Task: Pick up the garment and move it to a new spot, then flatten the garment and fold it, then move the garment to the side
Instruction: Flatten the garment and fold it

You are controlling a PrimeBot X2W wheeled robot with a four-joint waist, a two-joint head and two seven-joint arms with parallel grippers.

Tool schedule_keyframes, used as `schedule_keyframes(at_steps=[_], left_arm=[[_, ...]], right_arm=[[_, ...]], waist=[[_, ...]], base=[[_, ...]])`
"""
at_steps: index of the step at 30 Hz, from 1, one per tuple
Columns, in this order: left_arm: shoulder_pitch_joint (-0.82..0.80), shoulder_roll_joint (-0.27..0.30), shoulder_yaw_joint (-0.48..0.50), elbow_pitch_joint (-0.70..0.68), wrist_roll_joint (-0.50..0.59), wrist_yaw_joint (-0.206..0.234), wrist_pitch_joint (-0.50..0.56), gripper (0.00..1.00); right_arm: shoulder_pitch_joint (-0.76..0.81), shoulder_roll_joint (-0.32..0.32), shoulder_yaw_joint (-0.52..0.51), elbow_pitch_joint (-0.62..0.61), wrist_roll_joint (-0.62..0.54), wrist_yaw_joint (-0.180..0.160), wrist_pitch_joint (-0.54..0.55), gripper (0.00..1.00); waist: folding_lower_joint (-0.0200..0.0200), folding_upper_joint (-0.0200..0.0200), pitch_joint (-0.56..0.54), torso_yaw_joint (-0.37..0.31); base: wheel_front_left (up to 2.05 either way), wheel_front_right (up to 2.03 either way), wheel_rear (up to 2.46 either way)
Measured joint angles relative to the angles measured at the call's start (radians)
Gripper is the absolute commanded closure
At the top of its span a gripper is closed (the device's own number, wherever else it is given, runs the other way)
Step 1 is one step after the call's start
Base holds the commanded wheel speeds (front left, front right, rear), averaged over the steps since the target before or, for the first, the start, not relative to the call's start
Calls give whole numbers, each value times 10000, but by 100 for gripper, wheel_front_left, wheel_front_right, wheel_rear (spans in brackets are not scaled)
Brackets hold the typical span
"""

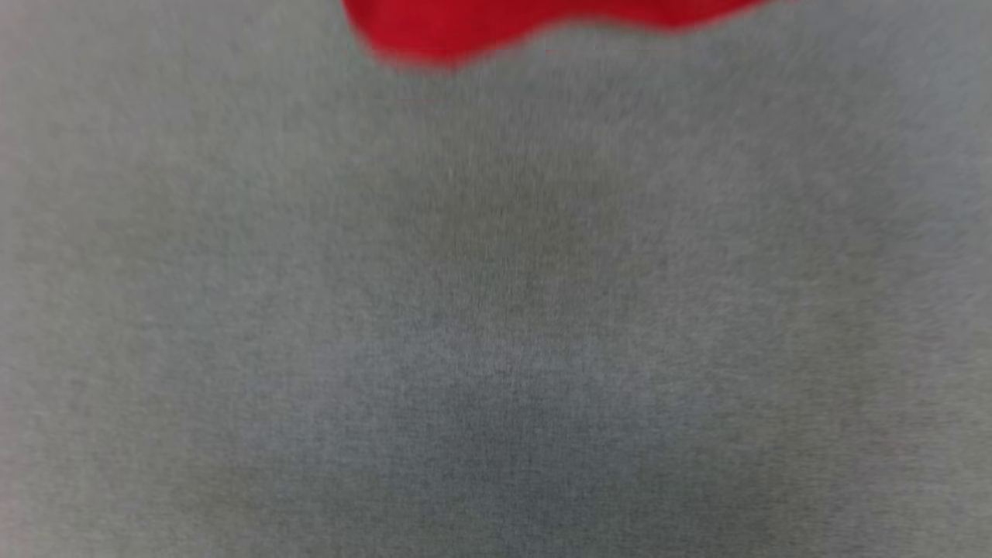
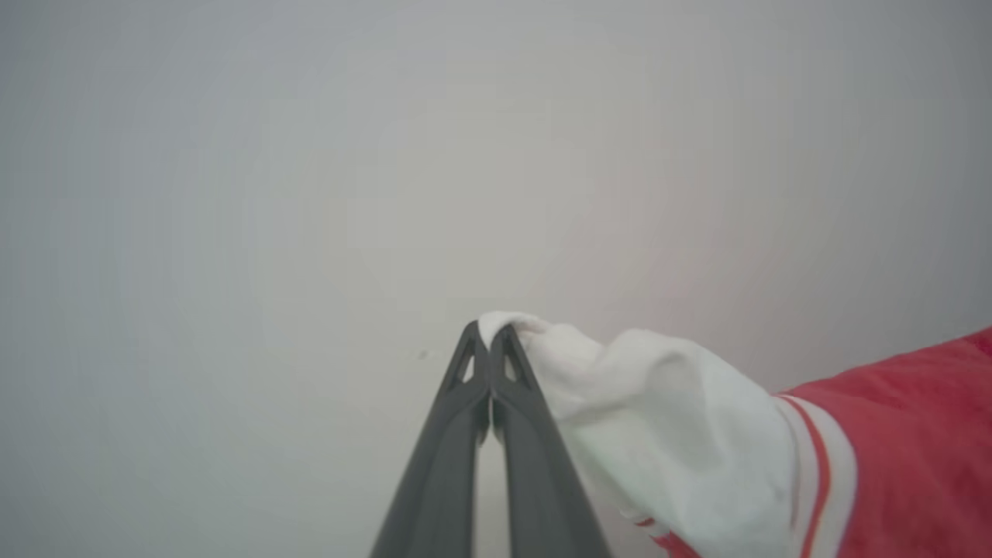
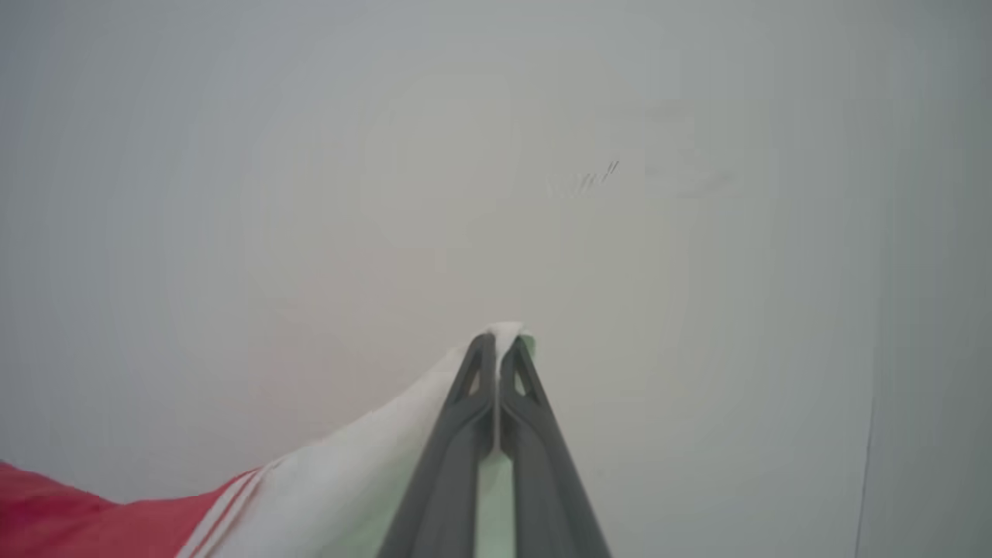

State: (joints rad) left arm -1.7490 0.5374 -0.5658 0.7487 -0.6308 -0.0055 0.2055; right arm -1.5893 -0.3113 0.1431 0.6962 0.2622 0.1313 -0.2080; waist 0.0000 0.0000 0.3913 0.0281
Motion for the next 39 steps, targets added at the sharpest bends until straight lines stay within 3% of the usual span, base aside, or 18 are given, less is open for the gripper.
schedule_keyframes(at_steps=[4,9,15,17,20,26,30,39], left_arm=[[-628,-393,104,593,282,33,-1781,100],[-53,-623,-119,1269,355,-395,-2819,100],[1498,-769,-476,1789,96,-744,-2477,100],[2045,-742,-667,1860,42,-830,-2004,100],[3080,-662,-978,1810,-157,-968,-1028,100],[5490,180,-1168,550,-874,-1058,380,100],[7373,1014,-1047,-1231,-1499,-610,1221,100],[11837,3639,-347,-7001,-3177,1816,2871,100]], right_arm=[[-620,-150,-6,-8,-1756,4,-527,100],[566,-90,738,-708,-2240,4,-558,100],[2484,-558,1684,-512,-614,4,-550,100],[3236,-610,1854,-353,489,4,-309,100],[4381,-606,2004,-470,2355,2,788,100],[6622,-1607,2339,-1785,4366,2,2761,100],[8201,-2165,2190,-2782,5114,4,3777,100],[11243,-3195,1371,-4598,6241,2,6573,100]], waist=[[0,1,839,80],[0,0,1644,274],[0,0,1681,573],[-1,1,1506,632],[0,0,1117,717],[0,0,68,696],[0,0,-630,592],[0,0,-1757,355]], base=[[0,0,0],[0,0,0],[0,0,0],[0,0,0],[0,0,0],[0,0,0],[0,0,0],[0,0,0]])
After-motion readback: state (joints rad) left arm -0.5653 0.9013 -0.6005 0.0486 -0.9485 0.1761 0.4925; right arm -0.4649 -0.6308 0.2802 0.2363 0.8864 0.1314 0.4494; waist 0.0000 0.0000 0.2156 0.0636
